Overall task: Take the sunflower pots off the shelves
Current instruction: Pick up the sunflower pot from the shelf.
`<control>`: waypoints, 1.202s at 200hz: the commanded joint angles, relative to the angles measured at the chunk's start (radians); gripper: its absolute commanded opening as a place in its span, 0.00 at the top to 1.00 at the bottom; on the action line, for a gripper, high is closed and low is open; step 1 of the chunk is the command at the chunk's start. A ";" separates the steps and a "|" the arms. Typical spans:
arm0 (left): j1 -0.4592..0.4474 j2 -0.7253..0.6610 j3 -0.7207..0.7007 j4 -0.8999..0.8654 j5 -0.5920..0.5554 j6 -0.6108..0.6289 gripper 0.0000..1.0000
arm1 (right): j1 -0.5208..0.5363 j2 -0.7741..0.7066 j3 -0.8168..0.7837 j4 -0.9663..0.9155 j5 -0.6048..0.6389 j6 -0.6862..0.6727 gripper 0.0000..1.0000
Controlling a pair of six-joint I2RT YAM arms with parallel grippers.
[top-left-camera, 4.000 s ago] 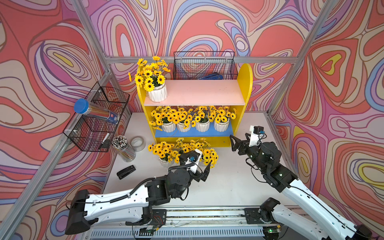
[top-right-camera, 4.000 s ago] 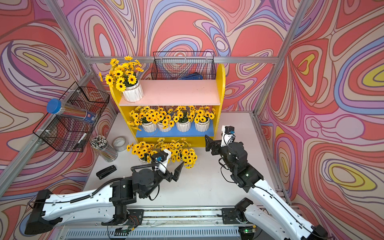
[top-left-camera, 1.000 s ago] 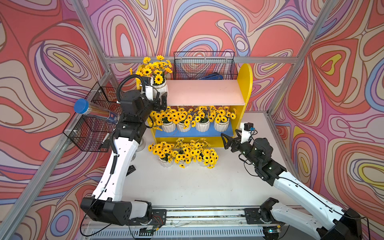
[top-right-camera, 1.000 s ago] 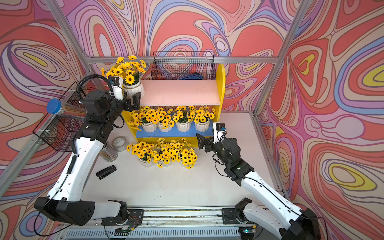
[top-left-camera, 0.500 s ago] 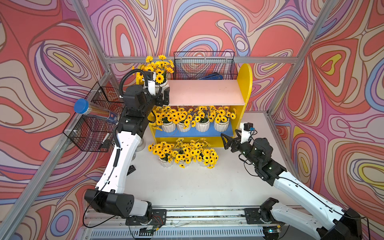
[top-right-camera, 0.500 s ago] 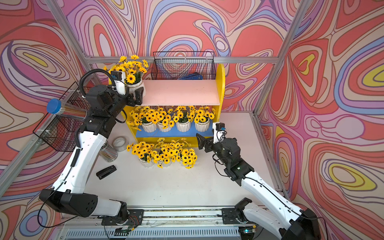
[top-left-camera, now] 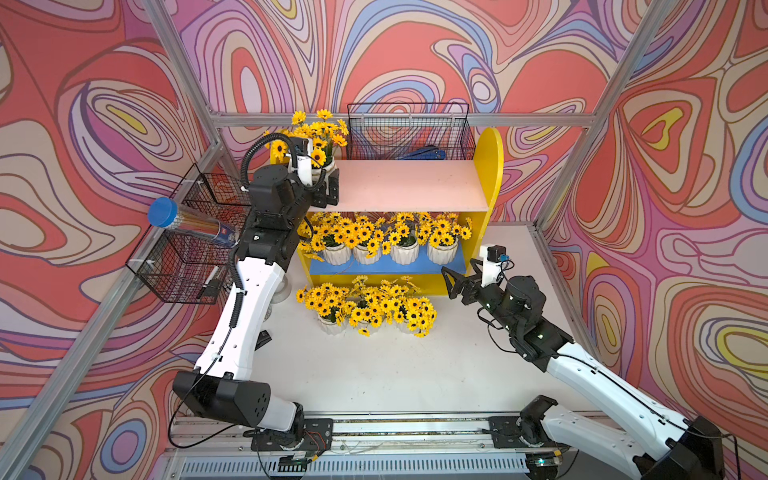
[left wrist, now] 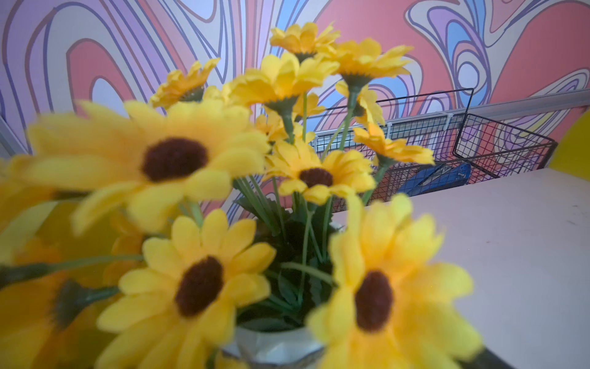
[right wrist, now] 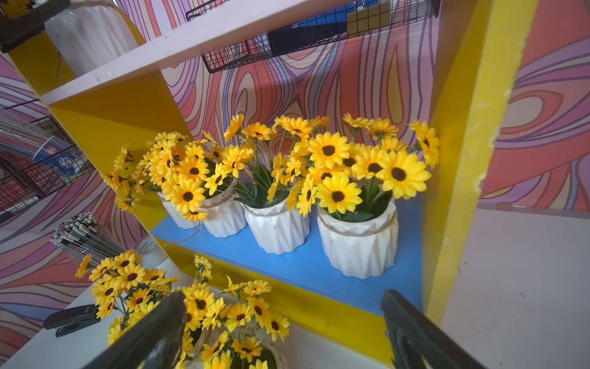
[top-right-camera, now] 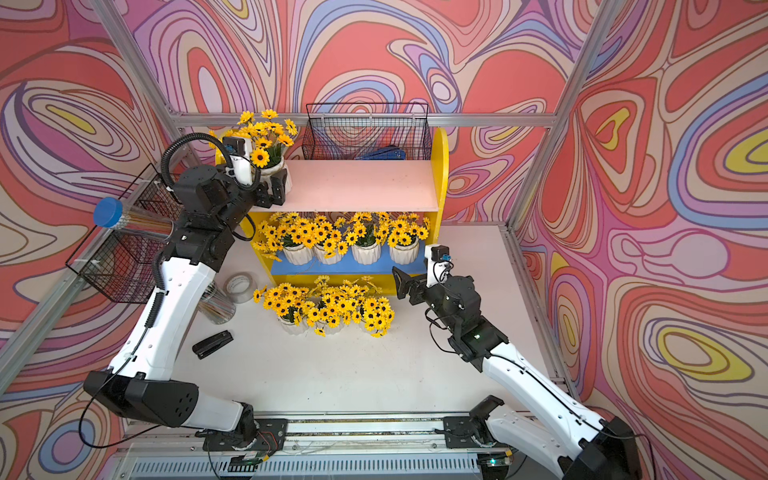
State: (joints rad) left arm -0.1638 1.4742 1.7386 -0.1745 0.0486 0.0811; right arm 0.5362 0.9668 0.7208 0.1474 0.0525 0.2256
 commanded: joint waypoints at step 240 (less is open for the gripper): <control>0.028 0.119 0.045 0.161 -0.126 0.030 0.02 | -0.005 0.032 0.020 0.026 -0.028 -0.028 0.02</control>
State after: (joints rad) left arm -0.1658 1.5803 1.7561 -0.0540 0.0063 0.1078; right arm 0.5362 0.9989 0.7208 0.1658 0.0319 0.2092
